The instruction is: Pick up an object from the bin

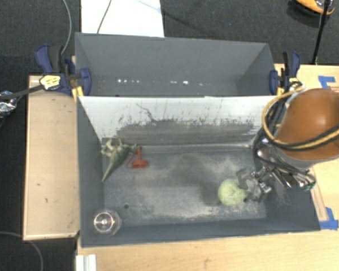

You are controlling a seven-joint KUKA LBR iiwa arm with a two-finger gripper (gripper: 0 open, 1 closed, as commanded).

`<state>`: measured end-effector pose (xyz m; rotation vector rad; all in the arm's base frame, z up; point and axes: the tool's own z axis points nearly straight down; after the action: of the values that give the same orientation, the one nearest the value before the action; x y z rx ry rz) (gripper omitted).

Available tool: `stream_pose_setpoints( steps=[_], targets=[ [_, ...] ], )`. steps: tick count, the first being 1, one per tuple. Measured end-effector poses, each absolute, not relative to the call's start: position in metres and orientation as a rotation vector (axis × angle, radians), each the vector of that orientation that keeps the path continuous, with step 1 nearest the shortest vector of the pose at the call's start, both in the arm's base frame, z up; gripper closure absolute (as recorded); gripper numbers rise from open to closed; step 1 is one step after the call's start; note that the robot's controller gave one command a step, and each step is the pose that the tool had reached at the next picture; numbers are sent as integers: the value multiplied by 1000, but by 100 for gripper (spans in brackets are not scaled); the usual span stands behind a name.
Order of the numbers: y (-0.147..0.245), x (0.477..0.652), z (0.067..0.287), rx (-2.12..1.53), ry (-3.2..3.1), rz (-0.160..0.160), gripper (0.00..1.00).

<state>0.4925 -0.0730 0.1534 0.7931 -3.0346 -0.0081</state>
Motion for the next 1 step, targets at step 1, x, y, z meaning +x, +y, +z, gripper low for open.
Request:
stream_pose_setpoints(
  steps=[1],
  targets=[
    [-72, 509, 140, 798, -3065, 16, 100]
  ],
)
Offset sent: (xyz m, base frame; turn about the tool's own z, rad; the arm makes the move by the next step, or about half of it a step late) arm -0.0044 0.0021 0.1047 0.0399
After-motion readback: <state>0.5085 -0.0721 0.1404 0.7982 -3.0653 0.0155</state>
